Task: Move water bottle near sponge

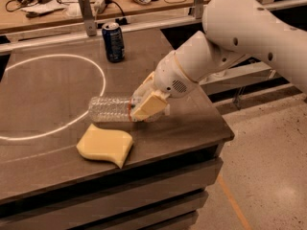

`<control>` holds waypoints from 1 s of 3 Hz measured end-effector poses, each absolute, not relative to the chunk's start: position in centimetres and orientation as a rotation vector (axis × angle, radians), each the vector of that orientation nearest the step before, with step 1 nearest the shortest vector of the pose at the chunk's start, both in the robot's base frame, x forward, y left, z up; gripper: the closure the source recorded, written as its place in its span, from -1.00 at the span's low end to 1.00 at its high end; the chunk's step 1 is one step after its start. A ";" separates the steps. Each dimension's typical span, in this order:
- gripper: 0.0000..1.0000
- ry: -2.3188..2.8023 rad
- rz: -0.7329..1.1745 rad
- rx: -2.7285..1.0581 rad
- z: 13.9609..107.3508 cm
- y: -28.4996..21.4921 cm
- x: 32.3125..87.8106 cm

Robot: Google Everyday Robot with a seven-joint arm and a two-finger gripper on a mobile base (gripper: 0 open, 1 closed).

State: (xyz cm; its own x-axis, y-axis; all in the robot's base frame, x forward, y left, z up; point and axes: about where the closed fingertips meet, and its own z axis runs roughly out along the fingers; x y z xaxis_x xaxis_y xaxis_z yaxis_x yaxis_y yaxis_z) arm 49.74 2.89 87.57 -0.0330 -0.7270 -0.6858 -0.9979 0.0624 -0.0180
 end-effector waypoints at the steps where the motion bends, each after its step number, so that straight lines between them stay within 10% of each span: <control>1: 0.48 1.841 0.692 -1.723 87.0 3.0 49.3; 3: -0.61 1.875 0.727 -1.732 86.3 3.1 48.9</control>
Offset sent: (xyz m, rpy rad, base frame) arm -0.0079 -0.0002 -0.0181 -0.0252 0.1018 -0.0019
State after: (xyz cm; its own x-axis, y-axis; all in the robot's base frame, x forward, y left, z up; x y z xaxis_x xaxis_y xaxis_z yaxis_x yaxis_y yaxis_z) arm 48.93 3.14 86.34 -0.0816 -0.7402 -0.6674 -0.9966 0.0568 0.0589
